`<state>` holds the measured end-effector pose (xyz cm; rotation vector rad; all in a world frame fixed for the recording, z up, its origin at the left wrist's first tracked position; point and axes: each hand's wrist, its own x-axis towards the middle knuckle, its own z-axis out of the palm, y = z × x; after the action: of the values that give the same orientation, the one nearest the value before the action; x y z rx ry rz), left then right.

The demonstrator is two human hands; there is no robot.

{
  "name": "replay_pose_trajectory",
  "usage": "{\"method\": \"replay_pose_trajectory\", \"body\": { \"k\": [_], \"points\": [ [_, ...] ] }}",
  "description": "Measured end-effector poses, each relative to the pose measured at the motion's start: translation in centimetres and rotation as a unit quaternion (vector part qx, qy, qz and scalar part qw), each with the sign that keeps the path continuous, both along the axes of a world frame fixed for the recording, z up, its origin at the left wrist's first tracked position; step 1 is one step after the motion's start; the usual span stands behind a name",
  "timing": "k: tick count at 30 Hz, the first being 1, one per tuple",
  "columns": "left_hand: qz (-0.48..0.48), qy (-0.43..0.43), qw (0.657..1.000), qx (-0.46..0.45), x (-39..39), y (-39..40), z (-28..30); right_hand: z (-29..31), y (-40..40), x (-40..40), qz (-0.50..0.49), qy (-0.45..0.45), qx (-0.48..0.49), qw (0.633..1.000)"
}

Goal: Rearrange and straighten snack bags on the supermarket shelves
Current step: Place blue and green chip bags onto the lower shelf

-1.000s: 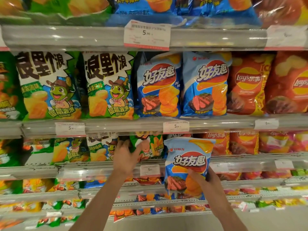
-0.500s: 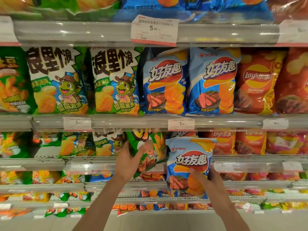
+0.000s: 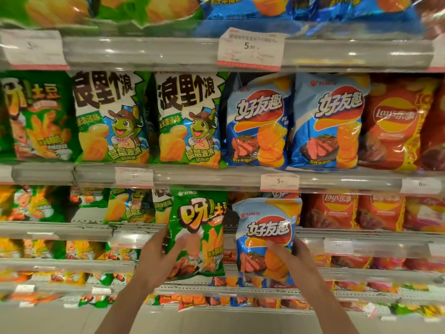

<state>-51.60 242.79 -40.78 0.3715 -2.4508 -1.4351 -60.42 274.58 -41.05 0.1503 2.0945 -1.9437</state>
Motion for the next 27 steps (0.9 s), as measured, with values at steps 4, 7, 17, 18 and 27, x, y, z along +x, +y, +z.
{"method": "replay_pose_trajectory", "body": {
  "k": [4, 7, 17, 18, 27],
  "points": [
    [0.032, -0.007, 0.999, 0.014, 1.2, -2.2, 0.2, 0.1, -2.3, -0.7, 0.011, 0.000, -0.004, 1.000],
    [0.042, -0.011, 0.998, 0.038, 1.4, -3.1, 0.4, 0.3, -4.2, -1.5, 0.015, 0.012, 0.008, 1.000],
    [0.058, -0.029, 0.996, 0.062, 2.7, -4.5, 0.8, 1.1, -9.8, -5.8, -0.013, 0.036, 0.017, 0.999],
    [0.058, -0.031, 0.996, 0.059, 2.6, -4.5, 0.9, 0.9, -10.2, -6.3, -0.024, 0.040, 0.016, 0.999],
    [0.050, -0.029, 0.997, 0.060, 1.5, -4.3, 0.7, 0.0, -11.1, -6.0, 0.026, 0.127, 0.123, 0.984]
  ]
}}
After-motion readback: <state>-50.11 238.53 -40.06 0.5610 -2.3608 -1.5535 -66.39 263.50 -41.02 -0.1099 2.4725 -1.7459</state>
